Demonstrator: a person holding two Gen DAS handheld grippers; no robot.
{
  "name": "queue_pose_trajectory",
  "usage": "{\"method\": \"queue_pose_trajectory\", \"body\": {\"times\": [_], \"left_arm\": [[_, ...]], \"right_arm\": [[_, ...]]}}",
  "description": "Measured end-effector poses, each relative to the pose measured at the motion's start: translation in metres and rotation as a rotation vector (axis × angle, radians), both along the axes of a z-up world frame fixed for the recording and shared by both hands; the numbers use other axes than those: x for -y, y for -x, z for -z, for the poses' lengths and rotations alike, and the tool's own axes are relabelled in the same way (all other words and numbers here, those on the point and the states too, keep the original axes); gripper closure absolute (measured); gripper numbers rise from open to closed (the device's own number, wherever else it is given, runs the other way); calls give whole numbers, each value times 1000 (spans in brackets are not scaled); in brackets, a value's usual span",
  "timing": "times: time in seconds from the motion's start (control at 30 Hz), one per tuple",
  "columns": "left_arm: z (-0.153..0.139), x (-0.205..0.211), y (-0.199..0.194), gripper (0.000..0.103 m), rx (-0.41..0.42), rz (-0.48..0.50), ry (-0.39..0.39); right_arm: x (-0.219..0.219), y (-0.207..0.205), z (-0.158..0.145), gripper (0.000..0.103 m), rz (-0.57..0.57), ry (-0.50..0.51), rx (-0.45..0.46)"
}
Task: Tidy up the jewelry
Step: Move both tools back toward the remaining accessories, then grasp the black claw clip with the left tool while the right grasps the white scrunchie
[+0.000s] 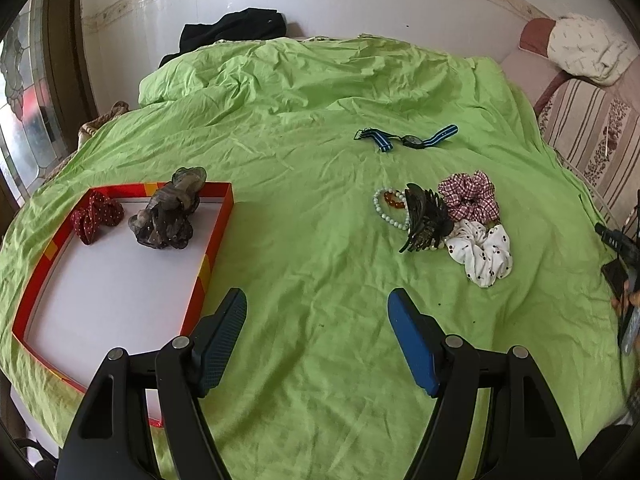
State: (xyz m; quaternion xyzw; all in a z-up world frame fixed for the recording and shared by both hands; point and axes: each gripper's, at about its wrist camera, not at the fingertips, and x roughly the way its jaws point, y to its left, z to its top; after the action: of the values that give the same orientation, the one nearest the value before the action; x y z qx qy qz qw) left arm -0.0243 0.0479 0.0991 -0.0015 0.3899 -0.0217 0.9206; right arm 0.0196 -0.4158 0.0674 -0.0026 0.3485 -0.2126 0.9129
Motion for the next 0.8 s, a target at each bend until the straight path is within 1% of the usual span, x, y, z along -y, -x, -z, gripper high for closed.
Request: {"method": "queue_pose_trajectory", "body": {"times": [0.07,0.17,0.23,0.33,0.4,0.43,0.5,0.53,0.57,0.6,0.7,0.8], "left_arm": [[0,1,-3,31,-6,5,7],[-2,6,-11,31,-23,23,14],[-3,10,-19,31,-41,44,27],[-2,20,-39,31,-73,76,36],[-1,24,-51,31,-87,84,47],[0,25,-57,31,-94,88,54],[1,29,-67,31,-101,101,70],[1,32,-74,31,-102,114,76],[1,35,-80,31,-99,123,77],[1,39,-87,31,-97,136,77],[6,51,-105,31,-106,169,74],[14,69,-127,31,-135,218,73]], "right_arm": [[-20,6,-9,32,-38,-16,-4],[-57,15,-30,24,-124,-118,17],[-77,15,-38,23,-165,-188,15],[-111,11,-40,22,-247,-395,1],[-126,7,-30,22,-284,-524,-8],[-133,5,-23,22,-301,-572,-15],[-146,2,-10,27,-327,-613,-39],[-151,-2,-3,35,-346,-620,-51],[-156,-6,3,40,-365,-624,-65],[-159,-10,7,42,-378,-635,-71],[-166,-21,15,43,-409,-670,-73],[-175,-27,18,43,-444,-672,-78]]}}
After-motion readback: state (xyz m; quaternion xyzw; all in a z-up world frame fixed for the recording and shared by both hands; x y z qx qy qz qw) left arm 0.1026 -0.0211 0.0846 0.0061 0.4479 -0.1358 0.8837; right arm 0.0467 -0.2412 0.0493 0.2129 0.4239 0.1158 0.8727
